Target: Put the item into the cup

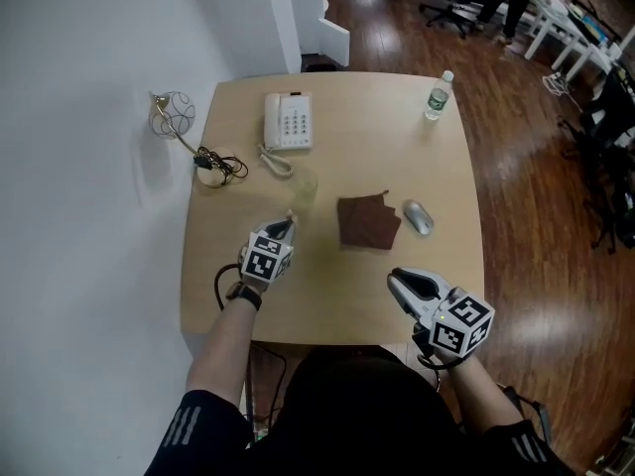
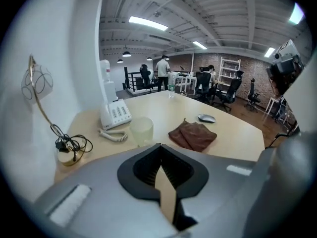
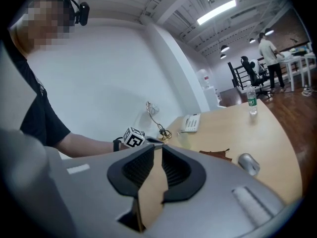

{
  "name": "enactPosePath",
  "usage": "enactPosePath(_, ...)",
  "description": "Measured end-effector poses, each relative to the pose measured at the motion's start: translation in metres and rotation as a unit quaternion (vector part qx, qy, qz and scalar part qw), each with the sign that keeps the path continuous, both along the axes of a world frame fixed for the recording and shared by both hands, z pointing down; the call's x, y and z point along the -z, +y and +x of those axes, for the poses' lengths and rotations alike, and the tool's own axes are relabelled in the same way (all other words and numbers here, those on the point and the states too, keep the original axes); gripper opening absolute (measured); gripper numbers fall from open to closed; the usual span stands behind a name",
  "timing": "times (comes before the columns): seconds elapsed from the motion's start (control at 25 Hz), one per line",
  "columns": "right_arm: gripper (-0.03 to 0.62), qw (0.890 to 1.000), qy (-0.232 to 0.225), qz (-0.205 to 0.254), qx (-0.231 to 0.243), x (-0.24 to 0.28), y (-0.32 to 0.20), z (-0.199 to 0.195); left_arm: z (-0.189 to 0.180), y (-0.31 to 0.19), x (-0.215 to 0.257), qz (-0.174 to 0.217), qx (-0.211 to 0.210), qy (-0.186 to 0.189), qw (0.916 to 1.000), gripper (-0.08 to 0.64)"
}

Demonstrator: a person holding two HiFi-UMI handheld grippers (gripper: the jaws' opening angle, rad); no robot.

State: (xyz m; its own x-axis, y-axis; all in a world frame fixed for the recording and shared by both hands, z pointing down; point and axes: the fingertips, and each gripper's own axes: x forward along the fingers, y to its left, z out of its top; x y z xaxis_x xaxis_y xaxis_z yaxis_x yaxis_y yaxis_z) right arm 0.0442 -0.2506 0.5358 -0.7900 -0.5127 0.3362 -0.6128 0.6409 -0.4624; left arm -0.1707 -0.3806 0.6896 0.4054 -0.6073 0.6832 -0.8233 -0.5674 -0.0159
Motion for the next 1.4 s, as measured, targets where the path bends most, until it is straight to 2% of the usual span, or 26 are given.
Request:
enactPosePath(0.32, 0.06, 1.0, 0.001, -0.011, -0.026, -0.007, -0.006, 0.025, 0.013, -0.08, 0.017, 0.025, -0.006, -0.025, 0.9993, -0.005)
enactPosePath(0.44, 0.06, 0.999, 0.002, -0.018, -0.035, -0.011, -0.01, 0.033, 0.017, -0.097, 0.012, 0.021, -0.01, -0.037, 0.9991, -0.004)
enactPosePath(0.6, 0.06, 0.999, 0.005, -0.021, -0.043, -0.014, -0.016, 0.038, 0.023, -0.112, -0.006, 0.013, -0.033, -0.072, 0.9968, -0.003)
enactPosePath(0.84, 0.06, 0.999, 0.01, -0.025, -0.045, -0.019, -0.018, 0.043, 0.028, -0.123, -0.027, -0.007, -0.043, -0.089, 0.9951, 0.002)
enactPosePath(1.04, 0.06, 0.998, 0.014, -0.035, -0.051, -0.025, -0.016, 0.045, 0.033, -0.12, -0.033, -0.017, -0.053, -0.088, 0.9945, 0.051)
enactPosePath(1.24, 0.06, 0.999, 0.011, -0.026, -0.042, -0.022, -0.018, 0.038, 0.033, -0.115, -0.028, -0.009, -0.057, -0.083, 0.9948, 0.063)
enactPosePath(1.4, 0.06, 0.999, 0.01, -0.023, -0.037, -0.016, -0.017, 0.029, 0.036, -0.108, -0.001, 0.026, -0.077, -0.084, 0.9931, 0.063)
